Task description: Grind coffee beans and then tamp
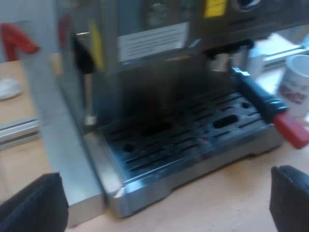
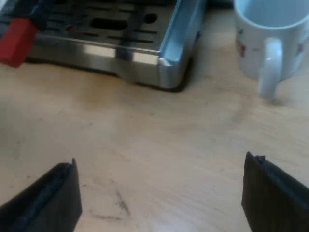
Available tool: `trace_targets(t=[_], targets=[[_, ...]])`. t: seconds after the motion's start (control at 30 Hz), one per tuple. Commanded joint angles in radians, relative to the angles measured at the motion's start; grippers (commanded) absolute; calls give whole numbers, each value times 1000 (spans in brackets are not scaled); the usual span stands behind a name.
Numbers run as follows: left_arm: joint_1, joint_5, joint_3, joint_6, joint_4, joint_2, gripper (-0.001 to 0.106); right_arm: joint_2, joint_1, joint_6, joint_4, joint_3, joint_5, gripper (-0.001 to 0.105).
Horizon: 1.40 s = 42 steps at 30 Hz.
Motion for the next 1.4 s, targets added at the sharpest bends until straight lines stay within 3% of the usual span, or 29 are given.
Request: trace_targets(t=[0.03,0.23,0.33,0.5,0.63,0.83,0.9,1.03,1.2,1.3,1.4], targets=[[-42,21,-13,-17,-26,20,86,33,29,-11,5,-36,-27,71],[-173,47,-13,3,-44,101,86,120,98,-24,-7,-69,-101,71],[-243,87,-13,53,-78,150,86,167,145,-55,-22,-68,-108,71],[-334,229,8,85,-167,240,86,217,244,-112,-99,-68,-108,71],[-383,246,57,85,-266,274,86,243,320,-115,-138,-68,-89,71],[-433,245,160,85,-446,286,86,259,435,-110,-177,-63,35,71],[-436,245,216,85,-505,286,86,259,498,-79,-236,-38,109,71],[-436,245,271,85,-549,286,86,259,573,1,-333,18,163,71],[-436,245,367,77,-648,286,86,259,706,80,-508,137,321,71],[-436,245,394,55,-660,286,86,259,798,118,-596,193,462,71],[-436,245,399,44,-659,286,86,259,848,134,-634,216,529,71]])
